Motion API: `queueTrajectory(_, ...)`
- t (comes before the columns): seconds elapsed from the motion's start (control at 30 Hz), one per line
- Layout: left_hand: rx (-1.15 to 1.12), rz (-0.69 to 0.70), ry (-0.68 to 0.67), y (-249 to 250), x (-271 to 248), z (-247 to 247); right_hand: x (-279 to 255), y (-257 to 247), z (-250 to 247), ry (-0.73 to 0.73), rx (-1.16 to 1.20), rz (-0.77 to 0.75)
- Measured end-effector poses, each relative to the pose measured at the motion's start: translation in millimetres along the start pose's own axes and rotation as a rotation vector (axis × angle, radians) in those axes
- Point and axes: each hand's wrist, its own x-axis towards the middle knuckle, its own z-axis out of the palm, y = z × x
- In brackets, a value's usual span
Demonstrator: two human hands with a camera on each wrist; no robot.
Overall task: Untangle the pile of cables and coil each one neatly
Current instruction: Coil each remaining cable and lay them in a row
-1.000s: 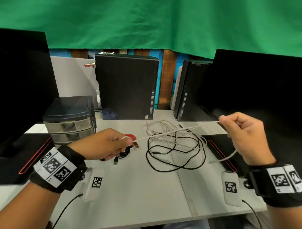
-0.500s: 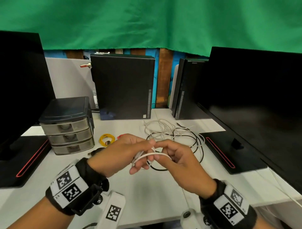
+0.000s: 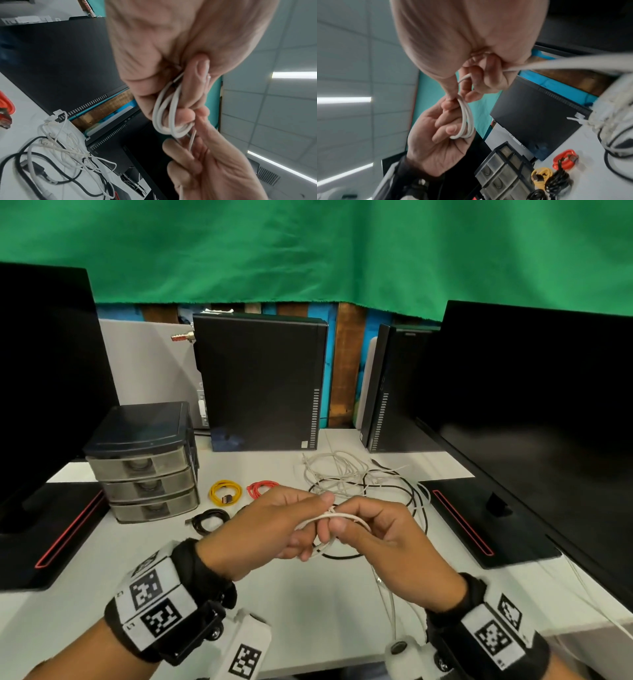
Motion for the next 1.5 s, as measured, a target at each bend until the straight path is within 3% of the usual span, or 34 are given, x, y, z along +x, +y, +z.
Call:
queueTrajectory(0.1, -0.020, 0.067, 0.082, -5.2, 2.3, 4.4, -2.6, 6.2, 4.8, 0.061, -0.188, -0.042)
queueTrajectory(0.23, 0.144, 0.223, 0.147, -15.1, 4.9, 5.1, -4.8, 3.6, 7.4, 0.063, -0.372, -0.128)
queueTrajectory(0.4, -0.053, 0.172, -0.029, -17.3, 4.8, 2.8, -4.8, -2.5, 5.4, -0.034, -0.358, -0.122)
queueTrajectory(0.5, -0.108, 0.107, -0.069, -16.7, 2.8, 6.9, -6.1, -2.5, 2.3, -0.054, -0.344, -0.101)
queueTrajectory(0.73, 0.238, 0.094, -0.016, -18.1, 3.7, 6.9, -1.6, 0.9, -7.0, -0.094, -0.276, 0.079)
queueTrajectory(0.93, 0.341, 0.086, -0.203, -14.7, -3.0, -4.2, 0.5, 0.5, -13.0, -0.123, -0.169, 0.230)
queueTrajectory(1.07, 0.290, 0.080, -0.186, -19.1, -0.6, 2.5, 0.2, 2.3, -12.6, -0.073, -0.186, 0.222)
queueTrajectory(1.23, 0.026, 0.026, -0.060, -21.5, 8.8, 9.8, -0.6, 4.7, -9.5, -0.006, -0.334, 0.185)
queueTrajectory(1.37, 0.081, 0.108, -0.106, -28.3, 4.0, 17.4, -4.3, 13.5, -10.3, 0.022, -0.559, 0.122)
queueTrajectory(1.5, 0.276, 0.090, 0.065, -39.2, 9.7, 18.6, -4.0, 12.1, -10.8, 0.000, -0.627, 0.161)
